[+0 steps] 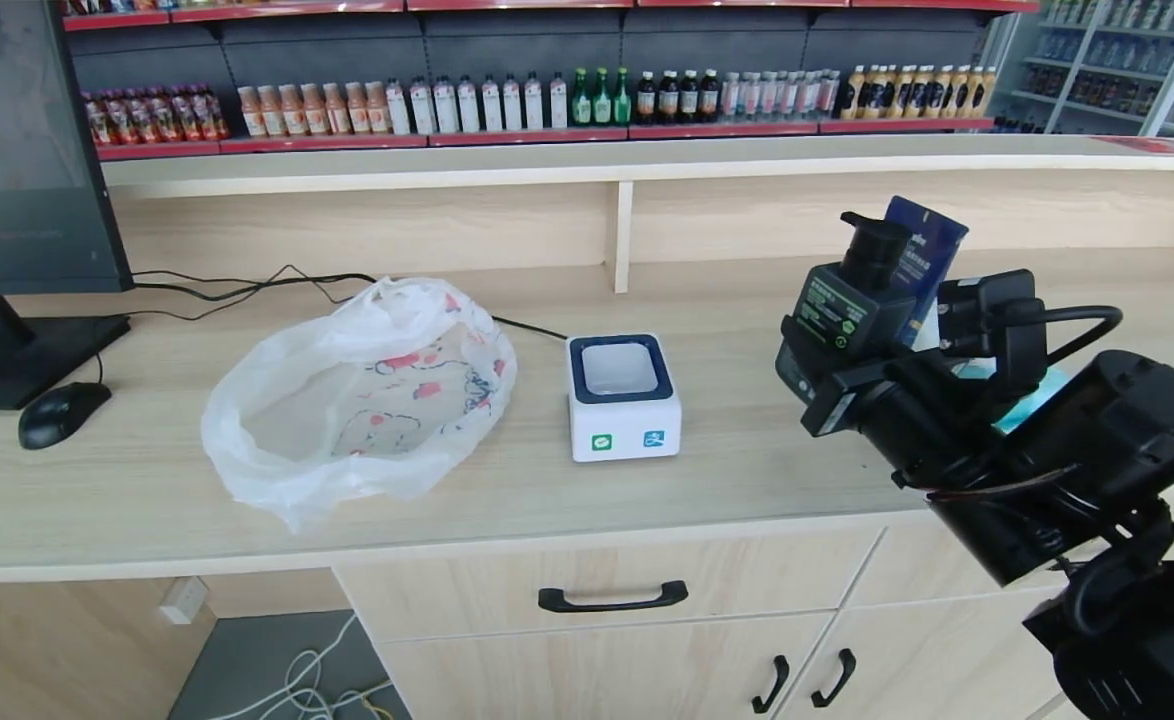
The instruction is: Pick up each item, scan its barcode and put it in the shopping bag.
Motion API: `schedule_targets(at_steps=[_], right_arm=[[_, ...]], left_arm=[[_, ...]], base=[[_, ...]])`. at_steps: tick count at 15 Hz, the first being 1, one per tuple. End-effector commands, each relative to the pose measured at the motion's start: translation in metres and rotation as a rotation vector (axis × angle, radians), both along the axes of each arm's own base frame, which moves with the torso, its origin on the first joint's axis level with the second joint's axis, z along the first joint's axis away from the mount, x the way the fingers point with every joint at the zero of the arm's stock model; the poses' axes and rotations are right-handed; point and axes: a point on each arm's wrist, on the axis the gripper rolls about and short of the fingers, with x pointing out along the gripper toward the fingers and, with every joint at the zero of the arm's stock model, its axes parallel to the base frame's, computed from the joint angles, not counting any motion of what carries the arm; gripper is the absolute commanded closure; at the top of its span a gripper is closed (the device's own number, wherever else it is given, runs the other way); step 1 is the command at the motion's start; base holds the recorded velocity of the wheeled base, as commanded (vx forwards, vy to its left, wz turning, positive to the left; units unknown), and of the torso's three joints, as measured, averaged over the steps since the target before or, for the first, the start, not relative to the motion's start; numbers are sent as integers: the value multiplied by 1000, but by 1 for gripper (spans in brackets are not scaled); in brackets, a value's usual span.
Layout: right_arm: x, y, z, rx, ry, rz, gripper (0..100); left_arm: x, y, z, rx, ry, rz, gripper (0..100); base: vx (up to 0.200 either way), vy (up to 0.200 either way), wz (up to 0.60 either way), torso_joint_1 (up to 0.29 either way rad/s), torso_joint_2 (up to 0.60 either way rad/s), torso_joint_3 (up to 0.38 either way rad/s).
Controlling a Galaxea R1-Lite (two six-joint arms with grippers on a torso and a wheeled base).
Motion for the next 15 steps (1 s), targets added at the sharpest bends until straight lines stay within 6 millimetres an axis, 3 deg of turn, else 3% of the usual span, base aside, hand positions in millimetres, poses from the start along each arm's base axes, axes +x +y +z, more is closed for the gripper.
schedule_targets(at_steps=[1, 6, 10, 15], right_arm=[[-1, -12, 4, 7, -9, -33, 100], [-6, -15, 13, 41, -33, -30, 100], [-9, -17, 15, 55, -32, -26, 100], [-10, -17, 19, 69, -44, -22, 100]], left_arm=[[0, 0, 0, -1, 0, 0, 0], [0, 0, 0, -4, 0, 0, 0], [0, 0, 0, -4, -2, 0, 0], [0, 0, 0, -6, -2, 0, 0]], base=[[0, 0, 0, 0, 0, 0], [-200, 0, 0, 2, 4, 1], [0, 0, 0, 0, 0, 0], [0, 200, 0, 8, 2, 0]])
